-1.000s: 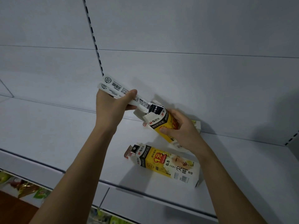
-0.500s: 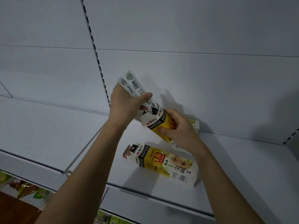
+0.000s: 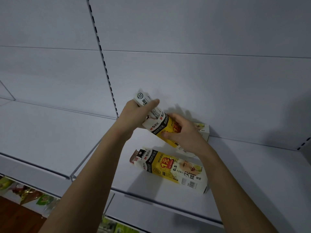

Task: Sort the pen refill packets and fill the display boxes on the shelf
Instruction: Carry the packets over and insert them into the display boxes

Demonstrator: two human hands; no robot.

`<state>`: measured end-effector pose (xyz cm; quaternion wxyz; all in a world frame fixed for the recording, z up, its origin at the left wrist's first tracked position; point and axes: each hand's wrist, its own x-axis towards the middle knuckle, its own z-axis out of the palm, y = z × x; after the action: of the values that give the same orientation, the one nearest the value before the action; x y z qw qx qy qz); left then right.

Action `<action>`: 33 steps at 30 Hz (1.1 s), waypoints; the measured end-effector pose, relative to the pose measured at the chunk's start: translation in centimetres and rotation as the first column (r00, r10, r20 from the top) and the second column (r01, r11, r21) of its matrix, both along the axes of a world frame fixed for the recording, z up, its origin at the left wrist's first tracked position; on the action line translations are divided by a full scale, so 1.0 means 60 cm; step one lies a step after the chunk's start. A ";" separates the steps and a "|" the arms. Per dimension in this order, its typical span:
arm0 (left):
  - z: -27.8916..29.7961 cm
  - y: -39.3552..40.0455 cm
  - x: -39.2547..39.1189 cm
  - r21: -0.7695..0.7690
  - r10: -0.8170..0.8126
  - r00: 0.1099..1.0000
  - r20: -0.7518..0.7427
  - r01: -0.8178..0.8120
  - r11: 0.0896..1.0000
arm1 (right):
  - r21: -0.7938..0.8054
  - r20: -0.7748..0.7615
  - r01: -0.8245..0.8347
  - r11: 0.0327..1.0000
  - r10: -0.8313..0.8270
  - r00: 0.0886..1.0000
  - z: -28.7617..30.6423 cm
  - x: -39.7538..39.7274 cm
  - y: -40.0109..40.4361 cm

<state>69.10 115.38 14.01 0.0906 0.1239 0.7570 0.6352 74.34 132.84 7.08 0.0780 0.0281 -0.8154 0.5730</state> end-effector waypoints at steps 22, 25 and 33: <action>-0.039 -0.006 -0.015 -0.263 0.052 0.971 -0.232 -0.114 0.958 | 0.091 -0.012 0.032 0.995 -0.031 0.999 0.001 -0.010 -0.019; -0.035 -0.010 -0.015 -0.211 0.015 0.986 -0.166 -0.051 0.976 | 0.098 0.007 0.043 0.994 -0.044 0.999 0.000 -0.012 -0.015; -0.049 -0.007 0.002 -0.334 0.011 0.946 -0.325 -0.125 0.934 | 0.128 0.031 0.073 0.989 -0.078 0.996 0.003 -0.014 -0.021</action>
<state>69.19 114.96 11.05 -0.0340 0.1797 0.8664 0.4647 73.50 131.60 7.28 0.0828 -0.0082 -0.8519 0.5171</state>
